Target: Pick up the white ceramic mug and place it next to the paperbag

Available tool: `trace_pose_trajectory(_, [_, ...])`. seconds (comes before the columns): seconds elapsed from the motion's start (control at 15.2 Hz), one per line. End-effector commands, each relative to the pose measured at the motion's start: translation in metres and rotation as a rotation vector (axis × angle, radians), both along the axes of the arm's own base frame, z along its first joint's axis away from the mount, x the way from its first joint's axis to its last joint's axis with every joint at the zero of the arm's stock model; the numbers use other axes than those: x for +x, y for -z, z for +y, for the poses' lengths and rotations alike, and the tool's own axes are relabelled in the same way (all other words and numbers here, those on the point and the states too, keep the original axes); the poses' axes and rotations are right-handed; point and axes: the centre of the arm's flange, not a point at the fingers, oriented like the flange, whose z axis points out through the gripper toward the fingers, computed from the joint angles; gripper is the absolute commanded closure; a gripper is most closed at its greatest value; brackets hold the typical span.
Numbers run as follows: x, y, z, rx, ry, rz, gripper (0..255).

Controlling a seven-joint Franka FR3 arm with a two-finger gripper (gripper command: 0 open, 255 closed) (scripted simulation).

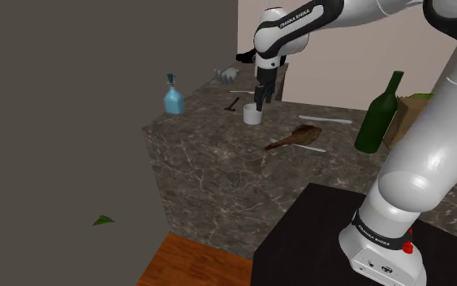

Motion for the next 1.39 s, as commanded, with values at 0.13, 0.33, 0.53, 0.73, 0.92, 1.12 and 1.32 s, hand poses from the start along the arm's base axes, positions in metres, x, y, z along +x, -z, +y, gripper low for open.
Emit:
trace_pose_trajectory(0.13, [0.041, 0.022, -0.024, -0.013, -0.013, 0.005, 0])
trace_pose_trajectory(0.33, [0.071, 0.04, -0.042, -0.023, -0.022, 0.009, 0])
trace_pose_trajectory(0.53, [0.102, 0.058, -0.06, -0.032, -0.031, 0.013, 0])
trace_pose_trajectory(0.73, [0.132, 0.075, -0.078, -0.041, -0.04, 0.017, 0])
trace_pose_trajectory(0.92, [0.142, 0.087, -0.084, -0.045, -0.044, 0.018, 0])
trace_pose_trajectory(1.12, [0.142, 0.103, -0.085, -0.045, -0.044, 0.018, 0])
trace_pose_trajectory(1.32, [0.142, 0.122, -0.086, -0.045, -0.044, 0.018, 0])
